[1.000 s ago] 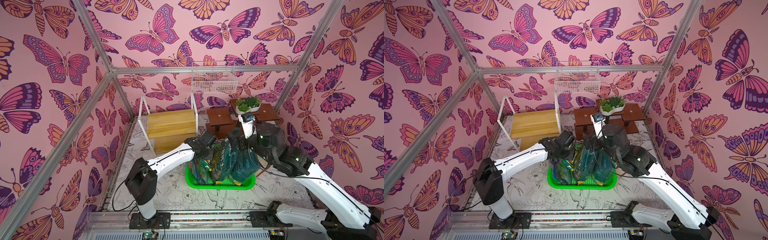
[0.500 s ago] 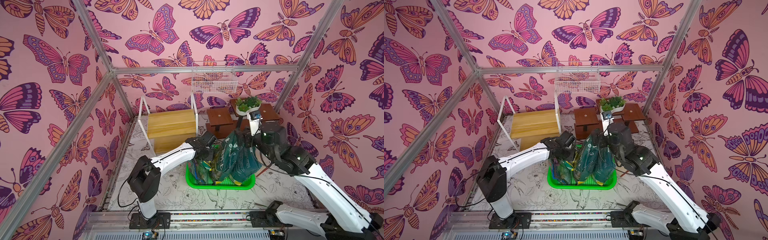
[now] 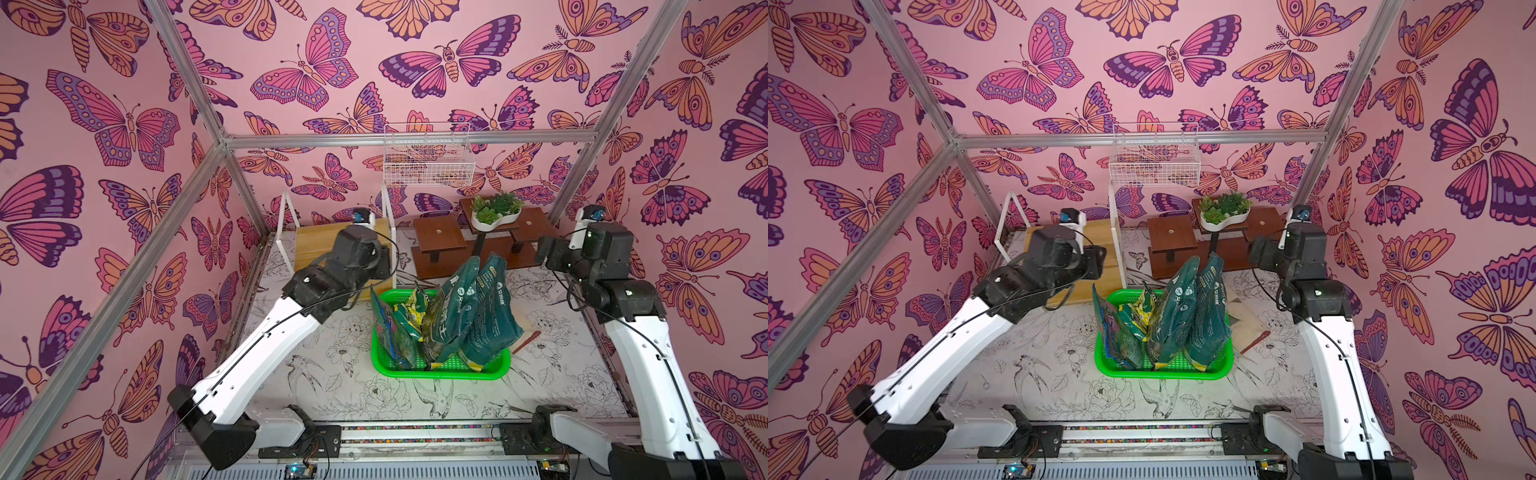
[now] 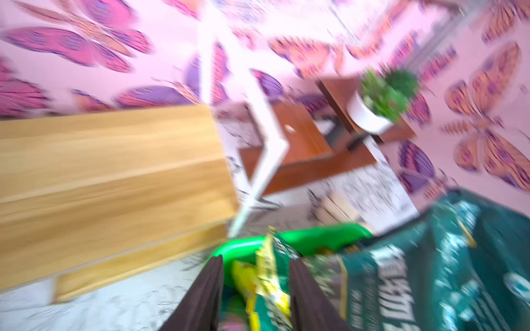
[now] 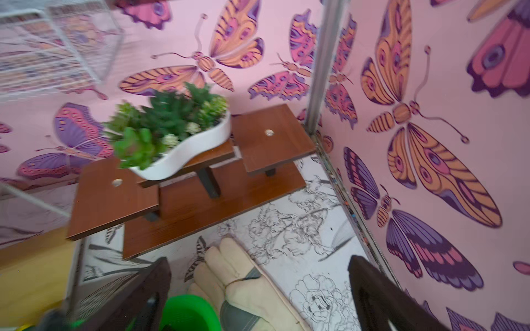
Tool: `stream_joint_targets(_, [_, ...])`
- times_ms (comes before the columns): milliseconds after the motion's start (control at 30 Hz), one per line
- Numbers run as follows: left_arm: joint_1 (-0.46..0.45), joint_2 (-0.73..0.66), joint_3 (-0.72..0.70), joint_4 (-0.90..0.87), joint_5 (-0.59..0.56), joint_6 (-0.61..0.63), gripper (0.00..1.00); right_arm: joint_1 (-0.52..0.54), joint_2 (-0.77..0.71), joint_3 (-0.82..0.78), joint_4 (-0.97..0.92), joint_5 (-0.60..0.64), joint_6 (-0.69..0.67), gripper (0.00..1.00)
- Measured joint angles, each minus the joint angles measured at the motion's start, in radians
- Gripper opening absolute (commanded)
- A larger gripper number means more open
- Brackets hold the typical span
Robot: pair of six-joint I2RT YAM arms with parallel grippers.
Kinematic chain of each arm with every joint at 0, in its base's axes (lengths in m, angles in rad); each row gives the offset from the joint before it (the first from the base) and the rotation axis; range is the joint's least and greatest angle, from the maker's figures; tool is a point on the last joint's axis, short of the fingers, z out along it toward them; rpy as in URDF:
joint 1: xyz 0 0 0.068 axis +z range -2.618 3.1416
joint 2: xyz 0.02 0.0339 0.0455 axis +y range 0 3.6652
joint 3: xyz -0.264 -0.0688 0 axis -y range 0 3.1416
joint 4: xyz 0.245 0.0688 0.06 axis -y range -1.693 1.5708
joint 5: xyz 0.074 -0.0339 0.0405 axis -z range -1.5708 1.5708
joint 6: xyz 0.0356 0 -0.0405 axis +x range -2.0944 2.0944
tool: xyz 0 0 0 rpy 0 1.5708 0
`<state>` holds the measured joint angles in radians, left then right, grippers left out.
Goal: Take down the fertilizer bag from the shelf
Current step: Reset both arms
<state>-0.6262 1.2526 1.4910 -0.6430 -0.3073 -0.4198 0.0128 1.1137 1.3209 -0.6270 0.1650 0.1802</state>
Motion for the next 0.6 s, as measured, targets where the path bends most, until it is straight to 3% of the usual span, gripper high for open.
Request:
stream_joint_targets(133, [0.241, -0.156, -0.154, 0.002, -0.03, 0.008, 0.38, -0.105, 0.014, -0.155, 0.041, -0.009, 0.048, 0.99])
stream_joint_targets(300, [0.494, -0.311, -0.41, 0.008, -0.019, -0.019, 0.38, -0.117, 0.049, -0.413, 0.206, 0.008, 0.09, 0.99])
stream_joint_targets(467, [0.651, -0.383, -0.653, 0.047, 0.047, -0.077, 0.37, -0.117, 0.109, -0.607, 0.383, 0.042, 0.1, 0.99])
stream_joint_targets(600, [0.688, -0.383, -0.842, 0.17, 0.049, -0.082, 0.39, -0.117, 0.221, -0.621, 0.492, 0.056, 0.064, 0.99])
